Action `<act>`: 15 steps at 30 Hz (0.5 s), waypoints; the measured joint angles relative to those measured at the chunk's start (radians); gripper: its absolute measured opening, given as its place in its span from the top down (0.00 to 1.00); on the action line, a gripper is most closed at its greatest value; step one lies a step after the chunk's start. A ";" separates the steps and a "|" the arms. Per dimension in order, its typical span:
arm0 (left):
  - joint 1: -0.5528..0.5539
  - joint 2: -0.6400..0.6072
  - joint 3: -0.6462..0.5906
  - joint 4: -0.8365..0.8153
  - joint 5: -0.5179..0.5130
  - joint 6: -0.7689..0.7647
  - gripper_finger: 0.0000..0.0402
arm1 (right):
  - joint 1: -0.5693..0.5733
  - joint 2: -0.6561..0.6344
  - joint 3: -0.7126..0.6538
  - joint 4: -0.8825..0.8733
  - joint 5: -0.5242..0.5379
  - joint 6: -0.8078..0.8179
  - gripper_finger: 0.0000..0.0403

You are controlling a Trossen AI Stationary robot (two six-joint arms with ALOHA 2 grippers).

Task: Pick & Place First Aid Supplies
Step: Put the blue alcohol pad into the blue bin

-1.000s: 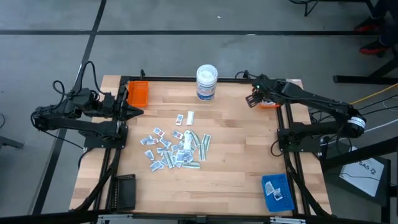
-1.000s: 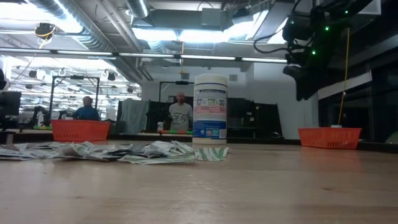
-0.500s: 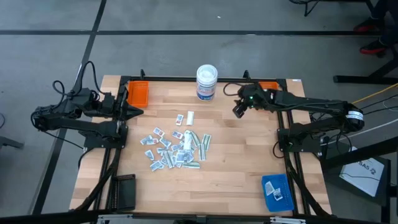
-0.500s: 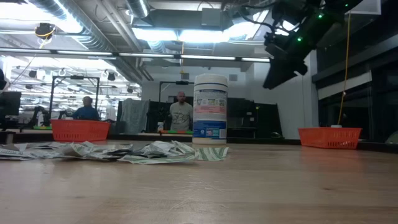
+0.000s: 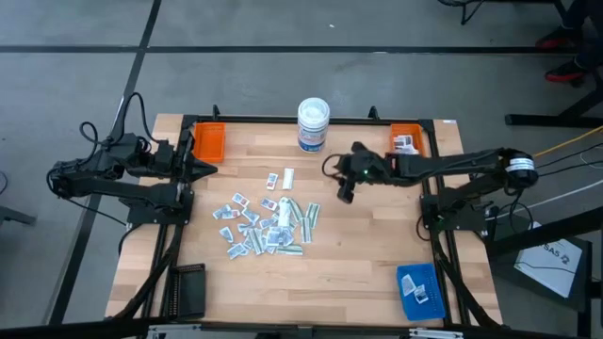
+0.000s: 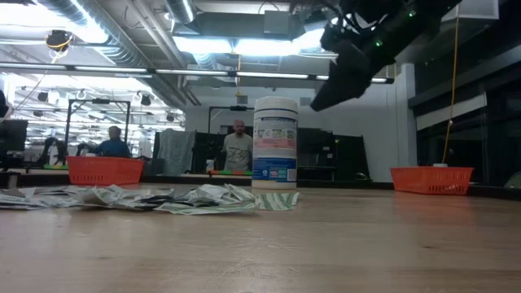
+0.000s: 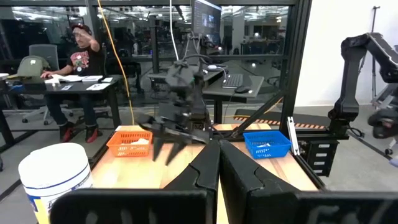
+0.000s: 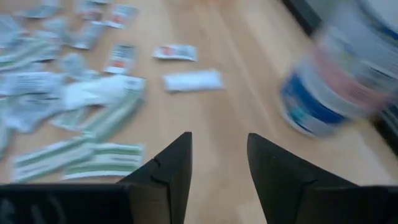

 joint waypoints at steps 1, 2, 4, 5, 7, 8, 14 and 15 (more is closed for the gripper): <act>0.000 0.000 0.000 0.000 0.000 0.000 0.99 | 0.013 0.011 0.000 0.026 -0.015 -0.011 0.62; 0.000 0.000 0.000 0.000 0.000 0.000 0.99 | 0.028 0.023 0.000 0.051 -0.028 -0.023 0.62; 0.000 0.000 0.000 0.000 0.000 0.000 0.99 | 0.052 0.047 0.000 0.094 -0.046 -0.047 0.62; 0.000 0.000 0.000 0.000 0.000 0.000 0.99 | 0.066 0.061 0.000 0.116 -0.049 -0.057 0.62; 0.000 0.000 0.000 0.000 0.000 0.000 0.99 | 0.091 0.091 0.000 0.154 -0.051 -0.074 0.62; 0.000 0.000 0.000 0.000 0.000 0.000 0.99 | 0.105 0.106 0.000 0.172 -0.051 -0.079 0.62; 0.000 0.000 0.000 0.000 0.000 0.000 0.99 | 0.175 0.185 0.000 0.277 -0.052 -0.114 0.62; 0.000 0.000 0.000 0.000 0.000 0.000 0.99 | 0.187 0.198 0.000 0.292 -0.051 -0.124 0.62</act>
